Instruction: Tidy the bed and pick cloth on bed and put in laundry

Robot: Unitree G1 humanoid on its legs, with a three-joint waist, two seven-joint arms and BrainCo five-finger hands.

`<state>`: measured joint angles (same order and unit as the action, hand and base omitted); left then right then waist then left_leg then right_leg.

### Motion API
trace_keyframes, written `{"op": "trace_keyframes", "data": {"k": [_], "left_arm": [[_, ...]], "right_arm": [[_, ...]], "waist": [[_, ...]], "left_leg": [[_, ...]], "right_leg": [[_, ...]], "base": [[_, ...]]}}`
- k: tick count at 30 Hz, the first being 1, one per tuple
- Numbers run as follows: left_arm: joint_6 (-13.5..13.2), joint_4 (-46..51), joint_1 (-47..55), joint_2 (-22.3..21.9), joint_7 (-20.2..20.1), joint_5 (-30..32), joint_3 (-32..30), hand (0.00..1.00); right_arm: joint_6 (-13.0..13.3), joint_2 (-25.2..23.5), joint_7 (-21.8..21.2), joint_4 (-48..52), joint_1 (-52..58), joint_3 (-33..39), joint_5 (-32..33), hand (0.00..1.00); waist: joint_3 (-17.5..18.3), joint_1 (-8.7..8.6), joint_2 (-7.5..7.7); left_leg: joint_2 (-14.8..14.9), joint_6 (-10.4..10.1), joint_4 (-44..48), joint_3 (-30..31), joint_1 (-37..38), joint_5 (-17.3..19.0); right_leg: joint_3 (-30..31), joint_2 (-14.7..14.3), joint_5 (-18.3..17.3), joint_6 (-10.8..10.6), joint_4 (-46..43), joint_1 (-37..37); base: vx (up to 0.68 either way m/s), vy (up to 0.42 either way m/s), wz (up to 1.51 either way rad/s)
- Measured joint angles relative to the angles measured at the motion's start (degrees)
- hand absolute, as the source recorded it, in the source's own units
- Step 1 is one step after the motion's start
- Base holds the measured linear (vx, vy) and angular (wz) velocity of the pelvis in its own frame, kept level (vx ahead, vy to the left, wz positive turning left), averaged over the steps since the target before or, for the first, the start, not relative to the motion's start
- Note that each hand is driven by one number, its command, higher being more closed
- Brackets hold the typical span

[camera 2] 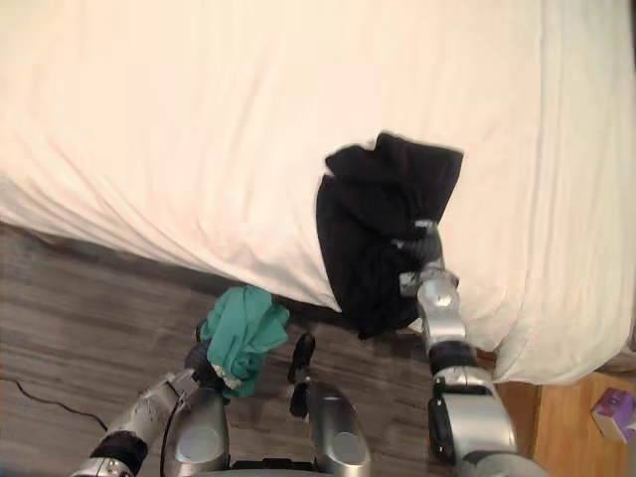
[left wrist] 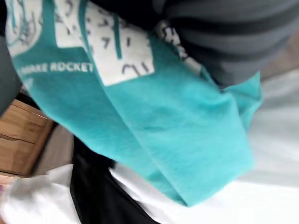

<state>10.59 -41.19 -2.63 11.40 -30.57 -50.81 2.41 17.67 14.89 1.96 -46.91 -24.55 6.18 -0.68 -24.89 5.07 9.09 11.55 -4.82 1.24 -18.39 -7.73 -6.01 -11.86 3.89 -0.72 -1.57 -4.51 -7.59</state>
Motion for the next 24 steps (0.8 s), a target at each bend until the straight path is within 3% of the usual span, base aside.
{"op": "trace_keyframes", "data": {"k": [4,5,7,9,11,12,13,14,15,16,17,18,19,20,21,22,23,24], "left_arm": [[-4.6,-0.9,4.2,-4.2,4.5,-4.5,0.9,1.0],[-6.6,-1.5,6.2,-6.4,6.8,-4.7,0.8,1.0],[-7.9,-3.5,7.0,-7.8,10.4,-3.7,0.6,1.0],[-8.4,-5.3,7.5,-8.6,12.8,-1.6,-0.5,1.0],[-8.3,-5.1,8.2,-8.9,16.3,1.8,-1.7,1.0],[-8.2,-5.0,8.2,-9.0,16.9,2.7,-2.4,1.0],[-7.4,-5.0,7.9,-9.0,17.7,4.2,-4.2,1.0],[-7.2,-5.0,7.8,-9.1,18.0,5.1,-5.0,1.0],[-6.5,-4.8,8.3,-10.0,17.9,6.7,-5.3,1.0],[-5.8,-4.4,8.3,-10.1,17.8,9.9,-5.3,1.0],[-5.8,-4.2,8.2,-10.5,17.7,11.3,-5.6,1.0],[-5.4,-4.9,8.1,-11.5,17.7,14.2,-6.7,1.0],[-4.5,-5.9,8.1,-11.7,18.2,16.9,-8.2,1.0],[-4.4,-6.4,7.6,-11.1,18.5,18.0,-8.6,1.0],[-4.5,-7.6,6.7,-11.3,18.8,19.0,-9.6,1.0],[-4.6,-9.8,6.2,-12.0,19.5,21.4,-9.8,1.0],[-4.7,-10.1,5.9,-12.1,19.7,23.0,-10.4,1.0],[-4.7,-10.4,5.9,-12.1,19.7,23.6,-10.5,1.0]], "right_arm": [[2.1,-0.8,-5.2,-0.1,6.6,0.3,2.4,1.0],[2.2,-0.8,-7.2,-0.2,9.6,1.2,2.3,1.0],[2.7,-0.7,-9.1,-0.4,14.0,3.1,2.2,1.0],[3.1,-0.7,-10.5,-0.8,18.6,3.8,1.2,1.0],[3.3,0.0,-10.8,-0.8,23.6,4.4,-1.7,1.0],[3.2,0.4,-10.8,-0.8,24.5,4.5,-2.4,1.0],[2.3,0.9,-10.8,-0.8,26.0,4.5,-2.8,1.0],[1.5,1.4,-10.8,-0.7,26.7,4.5,-2.8,1.0],[0.4,3.1,-10.7,-0.7,27.7,4.7,-2.6,1.0],[-1.0,4.5,-10.7,-1.6,29.6,6.2,-2.6,1.0],[-1.8,5.5,-10.7,-2.6,30.0,7.2,-2.2,1.0],[-3.2,7.4,-10.7,-4.6,31.3,9.1,-1.7,1.0],[-3.7,7.5,-10.0,-6.6,32.7,11.0,0.0,1.0],[-4.0,7.4,-9.1,-7.4,33.5,11.6,1.1,1.0],[-4.5,7.7,-8.1,-8.3,34.3,12.9,2.2,1.0],[-5.5,8.1,-6.2,-9.4,36.9,17.0,2.3,1.0],[-6.4,7.8,-4.9,-11.0,37.8,19.4,2.3,1.0],[-7.3,8.1,-4.2,-11.8,38.6,20.8,2.2,1.0]], "waist": [[3.0,-1.64,-4.58],[5.3,-2.7,-6.79],[7.6,-3.85,-8.46],[9.7,-4.99,-8.2],[11.6,-5.76,-7.58],[12.1,-5.77,-7.58],[12.7,-5.7,-6.58],[13.0,-5.64,-6.52],[13.7,-5.65,-8.12],[14.0,-6.25,-7.92],[14.0,-6.28,-8.02],[14.3,-7.83,-8.24],[16.1,-8.99,-6.54],[15.9,-8.56,-6.49],[16.0,-8.4,-6.27],[15.7,-8.24,-8.72],[15.6,-7.98,-8.08],[15.7,-7.65,-8.35]], "left_leg": [[-2.1,0.0,-3.5,0.0,6.2,0.0],[-3.3,0.0,-4.9,1.0,7.9,0.0],[-4.8,0.2,-5.3,2.8,9.5,-0.1],[-7.0,2.0,-4.7,2.5,9.5,-1.3],[-8.6,4.7,-3.3,-0.9,7.6,-1.7],[-8.4,6.5,-1.2,-3.6,6.5,0.3],[-7.0,8.9,5.6,-9.6,4.4,4.6],[-5.9,10.1,9.3,-13.1,3.4,6.2],[-5.6,11.8,12.6,-16.4,1.1,7.3],[-7.3,12.7,12.4,-15.0,0.3,5.9],[-8.7,12.8,11.4,-12.7,-0.4,4.9],[-12.1,9.3,5.1,-7.5,0.1,4.0],[-12.3,10.9,5.3,-15.0,0.4,12.7],[-10.6,11.9,10.3,-18.4,-0.6,14.6],[-7.7,11.2,16.0,-20.5,-0.8,15.2],[-6.0,10.4,15.7,-18.6,2.6,14.6],[-8.8,11.1,13.3,-15.8,4.9,13.5],[-10.0,11.8,10.9,-14.5,6.8,12.9]], "right_leg": [[-1.2,1.9,-2.3,-1.3,-1.2,4.3],[-3.0,3.2,-4.1,-2.0,-2.5,5.8],[-7.0,5.3,-6.7,-3.0,-4.4,8.7],[-13.3,8.2,-9.2,-3.8,-6.1,11.8],[-23.4,11.1,-11.1,-4.2,-7.3,15.7],[-26.0,11.6,-11.5,-4.3,-8.0,16.3],[-30.8,13.5,-11.9,-4.5,-10.0,17.2],[-33.8,14.3,-12.0,-4.6,-11.5,17.7],[-39.6,14.5,-12.3,-4.5,-14.1,18.4],[-42.5,15.1,-14.1,-2.1,-14.7,19.4],[-42.6,14.6,-15.9,-1.3,-13.8,19.8],[-44.6,13.8,-16.1,-1.3,-10.7,21.2],[-51.1,15.4,-13.2,-4.4,-10.0,22.9],[-53.2,16.1,-12.6,-5.5,-10.6,23.4],[-55.6,16.4,-11.3,-5.6,-11.6,25.0],[-57.6,15.6,-10.5,-4.6,-13.4,28.4],[-58.3,17.0,-9.6,-2.9,-14.2,30.6],[-58.3,17.8,-8.5,-1.3,-15.6,31.4]], "base": [[0.12,0.065,0.11],[0.13,0.081,0.45],[0.12,0.088,1.05],[0.04,0.136,1.56],[-0.02,0.137,1.84],[0.0,0.09,1.56],[0.02,0.053,1.02],[-0.01,0.061,1.12],[-0.01,0.098,1.43],[-0.02,0.123,1.65],[-0.05,0.115,2.28],[-0.05,0.13,2.51],[-0.04,0.12,2.4],[0.08,0.076,1.72],[0.18,0.064,1.24],[0.23,0.151,1.36],[0.16,0.214,1.2],[0.07,0.344,1.17]]}}
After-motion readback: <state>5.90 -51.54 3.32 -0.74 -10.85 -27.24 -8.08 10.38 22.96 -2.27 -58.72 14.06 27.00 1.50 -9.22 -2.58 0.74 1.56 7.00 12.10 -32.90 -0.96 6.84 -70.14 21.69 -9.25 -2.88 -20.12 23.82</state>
